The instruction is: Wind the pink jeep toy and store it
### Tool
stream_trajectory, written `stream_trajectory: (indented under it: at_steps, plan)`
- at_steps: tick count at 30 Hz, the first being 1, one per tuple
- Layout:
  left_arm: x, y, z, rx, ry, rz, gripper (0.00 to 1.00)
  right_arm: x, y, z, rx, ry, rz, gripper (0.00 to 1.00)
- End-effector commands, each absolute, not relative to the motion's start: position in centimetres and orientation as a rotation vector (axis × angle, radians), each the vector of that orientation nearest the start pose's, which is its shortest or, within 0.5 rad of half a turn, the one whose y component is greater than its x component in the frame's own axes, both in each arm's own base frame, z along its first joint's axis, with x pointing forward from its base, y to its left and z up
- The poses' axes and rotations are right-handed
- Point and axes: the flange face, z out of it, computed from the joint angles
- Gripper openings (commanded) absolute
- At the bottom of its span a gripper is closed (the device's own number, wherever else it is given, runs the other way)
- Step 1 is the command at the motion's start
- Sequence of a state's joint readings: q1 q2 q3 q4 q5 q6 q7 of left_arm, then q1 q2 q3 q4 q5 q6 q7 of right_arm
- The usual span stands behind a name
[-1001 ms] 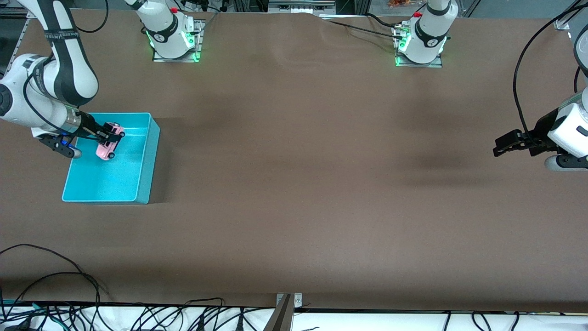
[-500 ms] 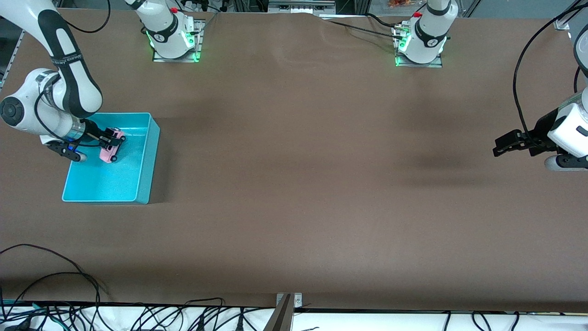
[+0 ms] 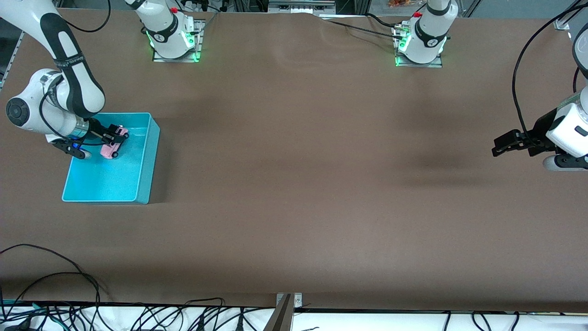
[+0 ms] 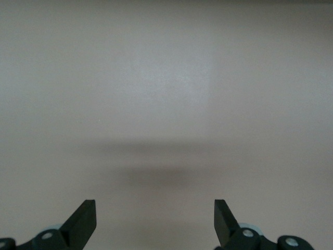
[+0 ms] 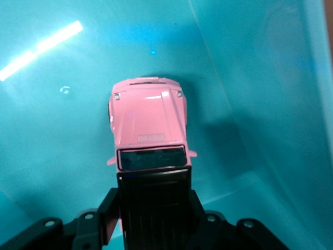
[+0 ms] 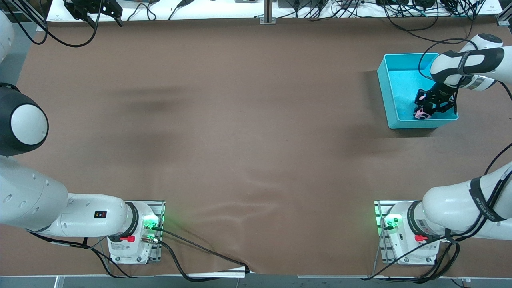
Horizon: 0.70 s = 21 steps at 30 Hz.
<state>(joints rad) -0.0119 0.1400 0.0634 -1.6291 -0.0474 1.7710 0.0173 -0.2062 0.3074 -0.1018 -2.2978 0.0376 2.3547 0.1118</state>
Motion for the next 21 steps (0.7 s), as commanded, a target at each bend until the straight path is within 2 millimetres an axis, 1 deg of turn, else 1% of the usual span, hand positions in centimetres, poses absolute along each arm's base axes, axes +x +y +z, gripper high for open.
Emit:
stream_trajectory:
  at_steps: [1, 2, 3, 4, 9, 10, 12, 16, 17, 19, 21]
  plan:
    - [60.7, 2.4, 53.6, -3.172, -0.053, -0.024, 1.00, 46.9, -15.7, 18.7, -3.021, 0.691, 0.370, 0.73]
    - [60.7, 2.4, 53.6, -3.172, -0.053, -0.024, 1.00, 46.9, -15.8, 18.7, -3.019, 0.697, 0.368, 0.81]
    - [60.8, 2.4, 53.5, -3.172, -0.053, -0.022, 1.00, 47.0, -15.7, 18.8, -3.020, 0.697, 0.366, 0.95]
    - [60.8, 2.4, 53.5, -3.172, -0.053, -0.022, 1.00, 46.9, -15.8, 18.8, -3.018, 0.702, 0.368, 1.00]
    - [60.7, 2.5, 53.7, -3.167, -0.046, -0.021, 1.00, 47.0, -15.6, 19.6, -3.016, 0.699, 0.370, 1.00]
    - [60.7, 2.6, 53.7, -3.166, -0.051, -0.024, 1.00, 47.1, -15.6, 20.1, -3.016, 0.699, 0.363, 1.00]
    - [60.7, 2.6, 53.7, -3.165, -0.053, -0.024, 1.00, 47.3, -15.6, 21.2, -3.017, 0.698, 0.341, 1.00]
    - [60.9, 2.7, 55.5, -3.169, -0.049, -0.070, 1.00, 47.4, -15.4, 23.2, -3.016, 0.686, 0.316, 1.00]
    - [60.9, 2.8, 55.6, -3.171, -0.042, -0.073, 1.00, 47.5, -15.4, 23.8, -3.016, 0.681, 0.308, 1.00]
    - [60.6, 2.9, 56.1, -3.173, -0.042, -0.081, 1.00, 47.3, -15.2, 25.1, -3.012, 0.681, 0.312, 1.00]
    - [60.2, 2.5, 56.6, -3.174, -0.031, -0.071, 1.00, 46.9, -15.0, 26.4, -2.999, 0.683, 0.348, 1.00]
